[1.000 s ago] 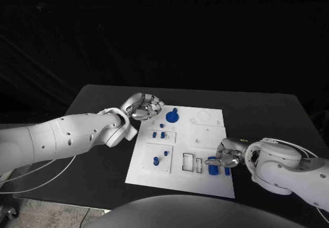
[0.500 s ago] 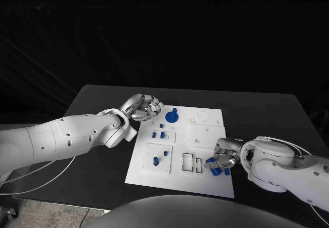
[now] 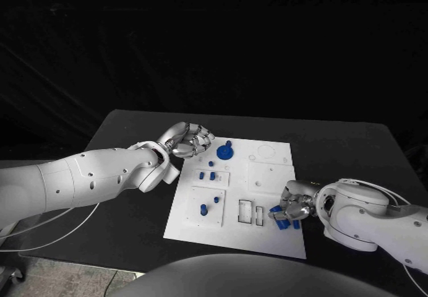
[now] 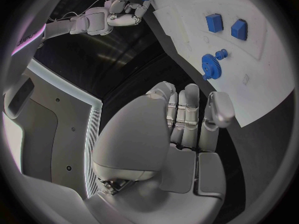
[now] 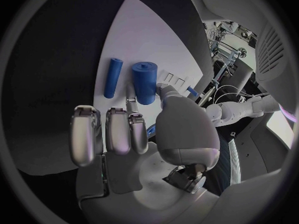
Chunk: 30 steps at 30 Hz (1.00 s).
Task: Assemble the parts on the task board
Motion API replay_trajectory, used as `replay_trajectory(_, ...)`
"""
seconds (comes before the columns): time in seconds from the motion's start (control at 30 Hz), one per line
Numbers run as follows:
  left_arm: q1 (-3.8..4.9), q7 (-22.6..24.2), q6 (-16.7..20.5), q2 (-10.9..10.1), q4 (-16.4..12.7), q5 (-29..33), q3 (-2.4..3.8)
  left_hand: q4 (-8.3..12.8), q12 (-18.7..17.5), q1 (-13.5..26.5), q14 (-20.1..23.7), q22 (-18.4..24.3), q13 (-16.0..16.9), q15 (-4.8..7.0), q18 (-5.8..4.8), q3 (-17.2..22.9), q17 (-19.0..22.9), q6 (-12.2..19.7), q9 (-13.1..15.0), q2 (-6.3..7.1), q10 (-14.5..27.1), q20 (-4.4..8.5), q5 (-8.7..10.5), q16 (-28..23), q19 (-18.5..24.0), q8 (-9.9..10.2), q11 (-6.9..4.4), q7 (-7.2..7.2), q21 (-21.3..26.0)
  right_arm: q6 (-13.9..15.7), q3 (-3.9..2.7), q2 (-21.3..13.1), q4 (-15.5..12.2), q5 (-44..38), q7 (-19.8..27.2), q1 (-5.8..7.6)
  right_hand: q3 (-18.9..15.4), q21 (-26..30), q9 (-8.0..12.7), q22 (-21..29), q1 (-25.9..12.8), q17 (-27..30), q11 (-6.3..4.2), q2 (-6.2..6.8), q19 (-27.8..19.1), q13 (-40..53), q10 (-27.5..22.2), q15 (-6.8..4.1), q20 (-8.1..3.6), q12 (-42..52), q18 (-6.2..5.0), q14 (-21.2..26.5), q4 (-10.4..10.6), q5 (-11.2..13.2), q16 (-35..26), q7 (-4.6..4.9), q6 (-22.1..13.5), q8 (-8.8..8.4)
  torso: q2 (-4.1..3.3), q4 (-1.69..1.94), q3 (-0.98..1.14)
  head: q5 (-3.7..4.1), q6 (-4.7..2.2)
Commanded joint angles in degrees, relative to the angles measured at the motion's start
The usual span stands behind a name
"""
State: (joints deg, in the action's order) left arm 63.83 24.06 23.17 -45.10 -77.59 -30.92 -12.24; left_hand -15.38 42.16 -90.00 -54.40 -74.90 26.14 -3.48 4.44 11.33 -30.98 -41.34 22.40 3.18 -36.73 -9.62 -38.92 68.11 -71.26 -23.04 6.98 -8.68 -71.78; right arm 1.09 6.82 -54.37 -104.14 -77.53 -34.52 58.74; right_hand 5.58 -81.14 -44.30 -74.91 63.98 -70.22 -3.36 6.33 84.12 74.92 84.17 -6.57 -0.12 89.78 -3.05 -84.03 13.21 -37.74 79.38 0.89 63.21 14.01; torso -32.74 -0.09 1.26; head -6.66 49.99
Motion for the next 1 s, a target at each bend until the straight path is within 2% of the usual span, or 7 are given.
replay_trajectory(0.03, -0.03, 0.29, -0.76, 0.04, -0.13, -0.05, 0.04, -0.27, 0.3, -0.52, 0.21, -8.28, -0.1, 0.0, 0.63, 0.11, 0.06, 0.09, -0.06, 0.07, 0.04, 0.06, 0.01, -0.15, 0.34, -0.38, 0.39, -0.43, 0.26, 2.45, 0.17, -0.37, -0.7, 5.15, 0.37, -0.11, 9.74, -0.28, -1.13, -12.33, 0.66, 0.01, -0.51, -0.96, 3.1, 15.08, 5.83, -0.47, -0.48, 0.22, 0.96, -3.05, -9.18, -11.61, 0.24, -0.7, 0.18, 0.66, 0.02, 0.02, 0.0, -0.06, 0.01)
replay_trajectory(0.13, -0.04, 0.28, -0.76, 0.03, -0.12, -0.05, 0.04, -0.27, 0.3, -0.52, 0.21, -8.28, -0.1, 0.0, 0.63, 0.11, 0.06, 0.09, -0.06, 0.07, 0.04, 0.06, 0.01, -0.15, 0.34, -0.38, 0.39, -0.43, 0.26, 3.76, 0.05, -0.68, -1.26, 9.03, 0.55, 0.54, 10.15, -0.36, -1.62, -12.35, 0.21, -0.08, -0.54, -0.98, 3.13, 15.08, 5.83, -0.5, -0.51, 0.22, 0.98, -3.07, -9.22, -11.48, 0.32, -0.72, 0.07, 0.83, -0.02, 0.02, 0.01, -0.03, 0.01)
replay_trajectory(0.37, -0.07, 0.28, -0.75, 0.16, -0.06, -0.05, 0.04, -0.26, 0.31, -0.55, 0.21, -8.27, -0.1, -0.01, 0.64, 0.11, 0.07, 0.1, -0.08, 0.07, 0.03, 0.06, -0.01, -0.16, 0.36, -0.39, 0.4, -0.43, 0.28, 5.28, -0.08, -0.11, -1.38, 19.56, 0.9, 2.04, 11.43, -0.3, -3.88, -12.33, -1.73, 0.0, -0.64, -1.38, 3.1, 15.08, 5.83, -0.6, -0.62, 0.22, 0.96, -3.04, -9.2, -8.35, 0.43, -0.82, -0.64, 1.61, 0.01, 0.06, -0.06, 0.14, 0.01)
replay_trajectory(0.53, -0.08, 0.24, -0.73, 0.2, -0.04, -0.05, 0.04, -0.26, 0.31, -0.55, 0.21, -8.27, -0.1, -0.01, 0.64, 0.11, 0.07, 0.1, -0.08, 0.07, 0.03, 0.06, -0.01, -0.16, 0.36, -0.39, 0.4, -0.43, 0.28, 5.08, -0.09, 1.17, -0.58, 21.57, 1.2, 2.27, 11.57, 0.11, -5.09, -12.19, -3.45, 0.86, -0.62, -1.75, 2.94, 15.08, 5.83, -0.59, -0.62, 0.22, 0.87, -2.83, -8.6, -4.11, 0.0, -0.8, -1.22, 1.81, 0.0, 0.05, -0.06, 0.2, 0.01)
replay_trajectory(1.0, -0.08, 0.17, -0.78, 0.21, -0.03, -0.05, 0.04, -0.26, 0.31, -0.55, 0.21, -8.27, -0.1, -0.01, 0.64, 0.11, 0.07, 0.1, -0.08, 0.07, 0.03, 0.06, -0.01, -0.16, 0.36, -0.39, 0.4, -0.43, 0.28, 5.65, -0.08, 5.44, 2.29, 22.59, 1.31, 2.1, 11.47, 1.11, -6.84, -11.88, -5.93, 2.55, -0.47, -2.5, 2.58, 15.08, 5.83, -0.51, -0.54, 0.22, 0.66, -2.48, -7.52, 2.9, -0.92, -0.59, -2.17, 1.72, -0.01, 0.02, -0.01, 0.1, 0.01)
